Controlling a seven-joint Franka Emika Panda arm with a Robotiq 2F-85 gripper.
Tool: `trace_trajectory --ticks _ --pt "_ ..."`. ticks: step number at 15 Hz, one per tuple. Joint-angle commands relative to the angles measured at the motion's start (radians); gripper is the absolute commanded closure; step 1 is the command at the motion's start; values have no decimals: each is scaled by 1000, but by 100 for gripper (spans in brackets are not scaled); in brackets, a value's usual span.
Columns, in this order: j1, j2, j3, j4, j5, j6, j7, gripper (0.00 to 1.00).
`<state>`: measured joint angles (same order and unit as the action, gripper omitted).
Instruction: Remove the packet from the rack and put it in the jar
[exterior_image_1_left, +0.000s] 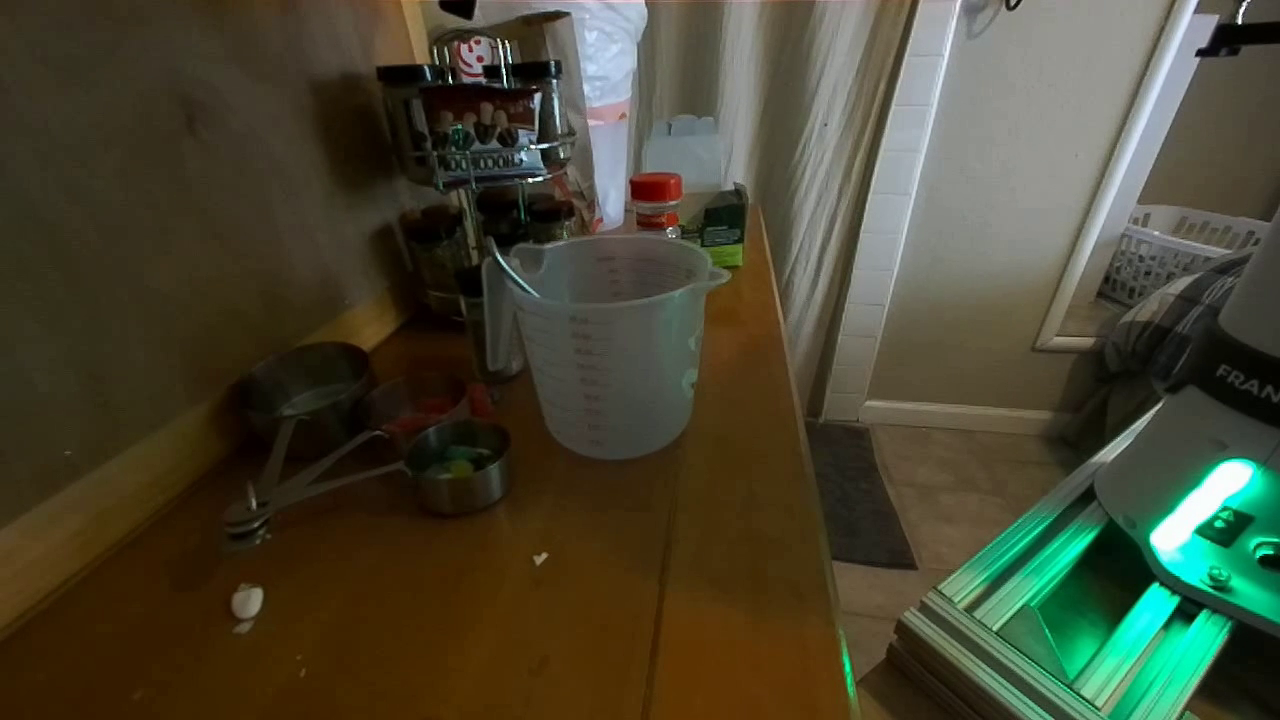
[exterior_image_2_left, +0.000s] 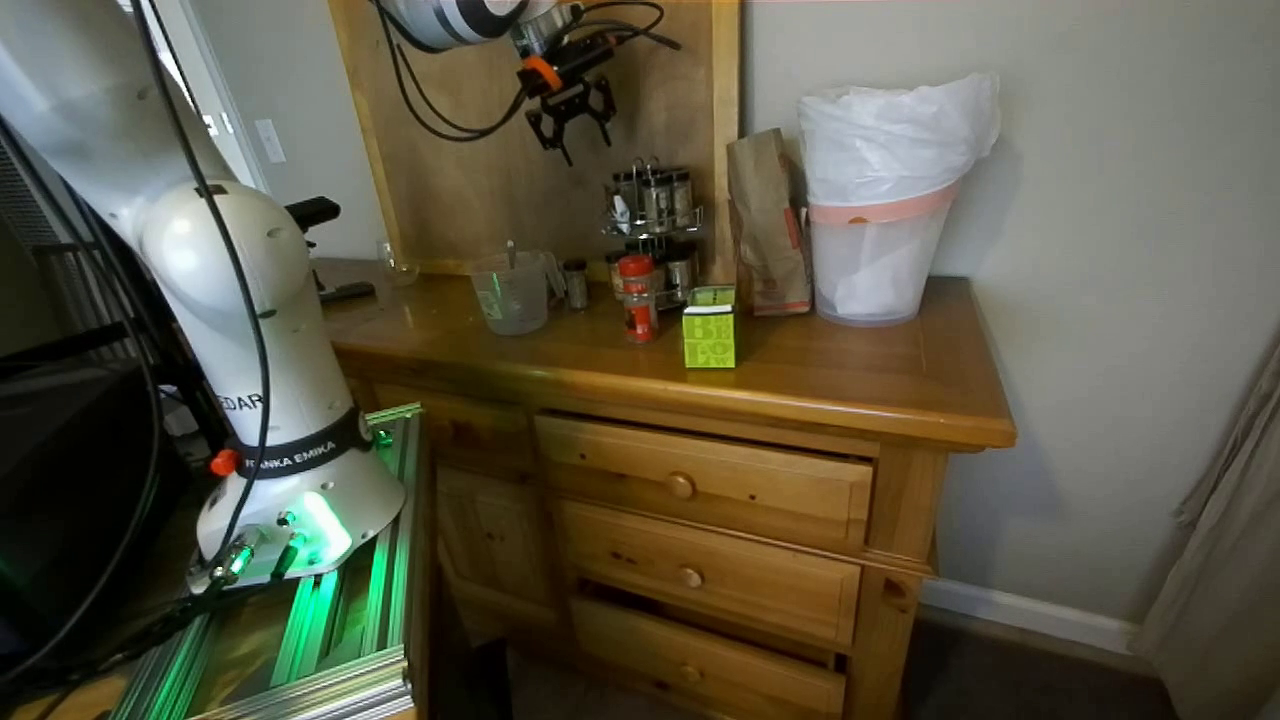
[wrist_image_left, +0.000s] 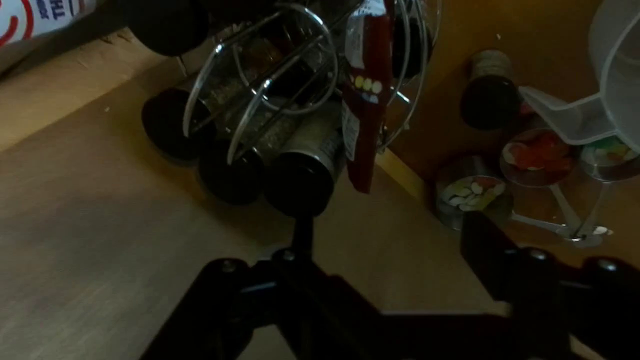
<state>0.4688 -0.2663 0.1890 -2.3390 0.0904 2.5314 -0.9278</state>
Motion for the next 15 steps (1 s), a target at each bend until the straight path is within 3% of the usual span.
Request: trace_trajectory --ticks 1,2,3,5,6,7,9,10,11,13,15 --pt "18 -19 -15 7 67 -82 -132 28" --pt "4 -6 -10 13 58 -92 -129 44" --pt "-11 9 -3 17 38 -93 -116 39" --pt "-32 38 5 22 17 -91 -98 50" --pt "-47 54 11 25 -3 -78 -77 48" --pt "-57 66 14 29 -14 -74 -67 58" --pt "-72 87 19 40 -26 -85 -62 58" --pt "-77 97 20 44 -28 -92 -65 64" --pt "-82 105 23 47 -31 -93 -65 60" --pt "-90 124 30 56 -36 -87 -59 85" --pt "-94 134 35 63 -36 -90 -58 98"
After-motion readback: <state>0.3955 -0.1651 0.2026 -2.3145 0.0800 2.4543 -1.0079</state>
